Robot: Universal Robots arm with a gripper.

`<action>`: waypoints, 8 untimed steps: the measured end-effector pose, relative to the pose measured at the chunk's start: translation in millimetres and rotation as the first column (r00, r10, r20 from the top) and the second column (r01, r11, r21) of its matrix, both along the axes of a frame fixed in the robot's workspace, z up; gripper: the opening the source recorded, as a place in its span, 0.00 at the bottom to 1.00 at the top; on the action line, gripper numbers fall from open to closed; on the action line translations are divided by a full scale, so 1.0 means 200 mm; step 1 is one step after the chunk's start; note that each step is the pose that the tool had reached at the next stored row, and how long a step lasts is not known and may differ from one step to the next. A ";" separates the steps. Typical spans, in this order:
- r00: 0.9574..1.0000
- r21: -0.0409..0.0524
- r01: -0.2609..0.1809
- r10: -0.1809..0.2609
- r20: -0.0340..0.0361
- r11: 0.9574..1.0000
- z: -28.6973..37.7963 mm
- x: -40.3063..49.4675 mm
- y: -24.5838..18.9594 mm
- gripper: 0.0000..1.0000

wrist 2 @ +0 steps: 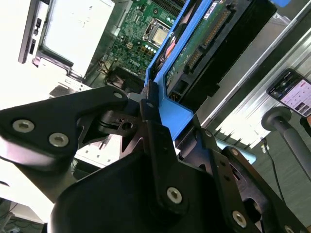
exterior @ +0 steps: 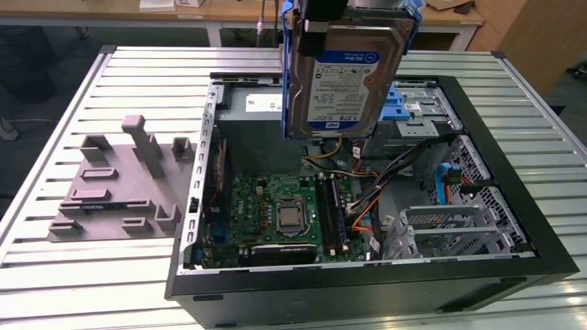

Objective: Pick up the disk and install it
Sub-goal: 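Insert the disk into the insertion slot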

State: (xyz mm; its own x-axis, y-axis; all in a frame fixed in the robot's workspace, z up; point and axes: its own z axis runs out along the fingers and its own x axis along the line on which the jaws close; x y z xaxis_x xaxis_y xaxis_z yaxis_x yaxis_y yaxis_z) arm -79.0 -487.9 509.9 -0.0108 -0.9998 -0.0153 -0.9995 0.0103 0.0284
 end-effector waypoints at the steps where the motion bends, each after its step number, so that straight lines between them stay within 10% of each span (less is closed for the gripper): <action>1: 1.000 0.000 0.000 0.000 0.000 1.000 0.000 0.000 -0.012 0.36; 8: 1.000 0.000 0.000 0.000 0.000 1.000 -0.002 0.000 -0.125 0.36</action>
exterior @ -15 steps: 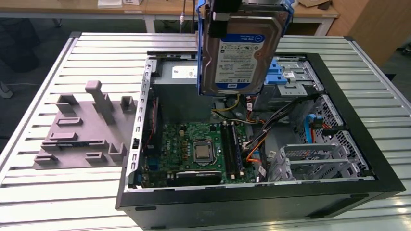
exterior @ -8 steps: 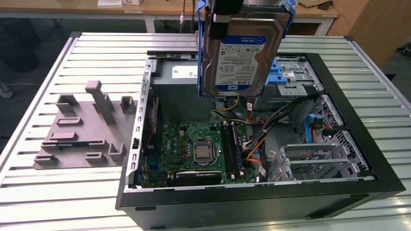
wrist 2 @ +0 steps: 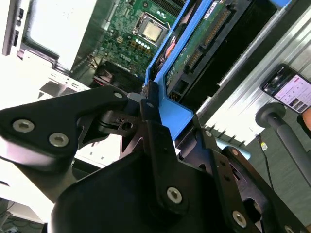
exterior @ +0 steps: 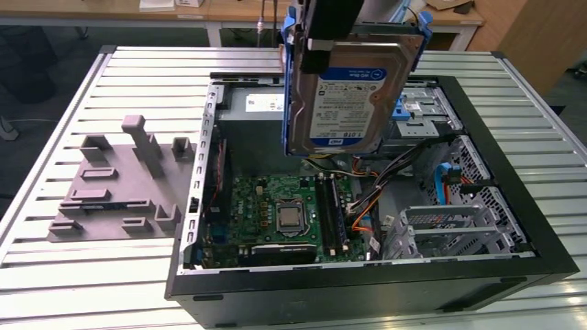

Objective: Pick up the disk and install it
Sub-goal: 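Insert the disk into the insertion slot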

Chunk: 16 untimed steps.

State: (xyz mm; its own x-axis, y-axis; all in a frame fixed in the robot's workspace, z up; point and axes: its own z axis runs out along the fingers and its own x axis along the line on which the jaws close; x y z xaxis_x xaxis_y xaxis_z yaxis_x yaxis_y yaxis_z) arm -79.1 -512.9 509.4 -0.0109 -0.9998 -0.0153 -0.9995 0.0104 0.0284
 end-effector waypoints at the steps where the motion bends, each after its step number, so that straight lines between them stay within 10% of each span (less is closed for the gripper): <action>1: 1.000 0.000 0.000 0.000 0.000 1.000 -0.001 0.000 -0.012 0.36; 16: 1.000 0.000 0.000 0.000 0.000 1.000 -0.004 0.022 -0.038 0.36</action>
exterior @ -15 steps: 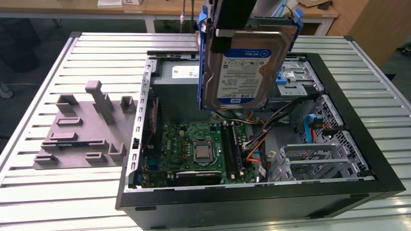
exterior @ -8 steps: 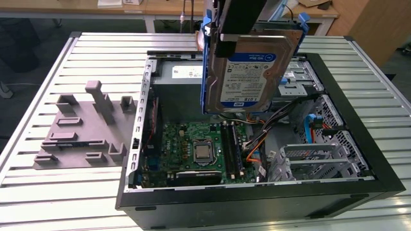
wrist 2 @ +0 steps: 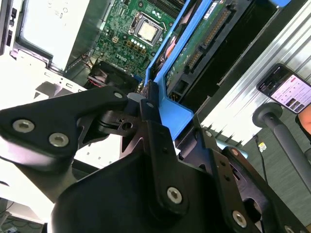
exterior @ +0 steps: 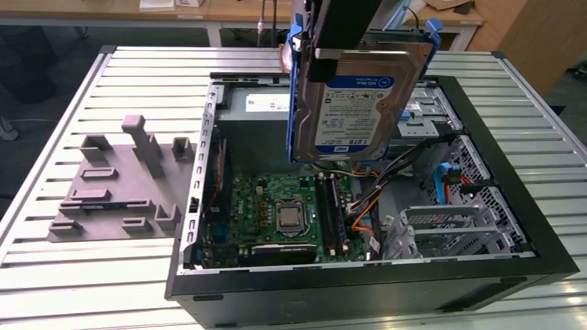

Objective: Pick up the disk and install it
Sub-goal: 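Insert the disk into the insertion slot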

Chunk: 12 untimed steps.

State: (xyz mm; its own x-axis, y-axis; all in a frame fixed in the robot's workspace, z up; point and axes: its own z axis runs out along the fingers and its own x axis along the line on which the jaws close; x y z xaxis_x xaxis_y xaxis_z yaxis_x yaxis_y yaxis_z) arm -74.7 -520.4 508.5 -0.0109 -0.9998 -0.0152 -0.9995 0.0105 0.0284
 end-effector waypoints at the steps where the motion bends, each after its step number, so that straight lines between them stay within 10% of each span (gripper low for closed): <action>1: 1.000 0.000 0.000 0.000 0.000 1.000 0.000 0.000 0.000 0.36; 7: 1.000 0.000 0.000 0.000 0.000 1.000 0.000 0.001 -0.001 0.36; 12: 1.000 0.000 0.000 0.000 0.000 1.000 0.000 0.000 -0.061 0.36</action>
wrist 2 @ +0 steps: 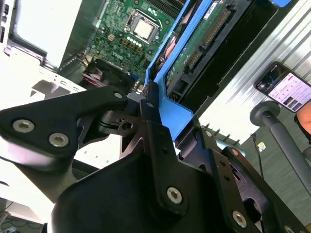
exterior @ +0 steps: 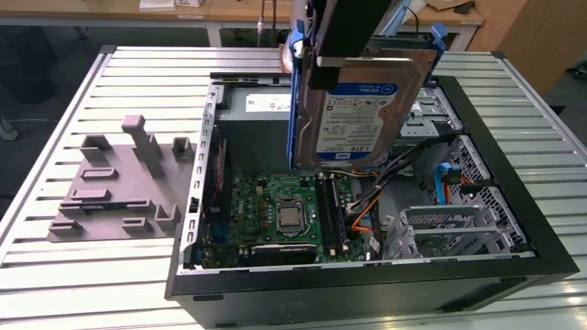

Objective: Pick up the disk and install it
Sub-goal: 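Insert the disk into the insertion slot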

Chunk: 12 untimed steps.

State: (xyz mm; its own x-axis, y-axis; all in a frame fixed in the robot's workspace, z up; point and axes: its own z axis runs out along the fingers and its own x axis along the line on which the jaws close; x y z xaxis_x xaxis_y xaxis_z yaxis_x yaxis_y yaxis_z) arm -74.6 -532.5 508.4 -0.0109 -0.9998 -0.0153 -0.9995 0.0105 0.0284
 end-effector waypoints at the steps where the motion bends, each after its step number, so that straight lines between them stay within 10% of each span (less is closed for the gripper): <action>1: 1.000 0.000 0.000 0.000 0.000 1.000 0.000 0.000 -0.015 0.36; 5: 1.000 0.000 0.000 0.000 0.000 1.000 -0.004 0.006 -0.066 0.36; 12: 1.000 0.000 0.000 0.000 0.000 1.000 -0.015 0.075 -0.085 0.36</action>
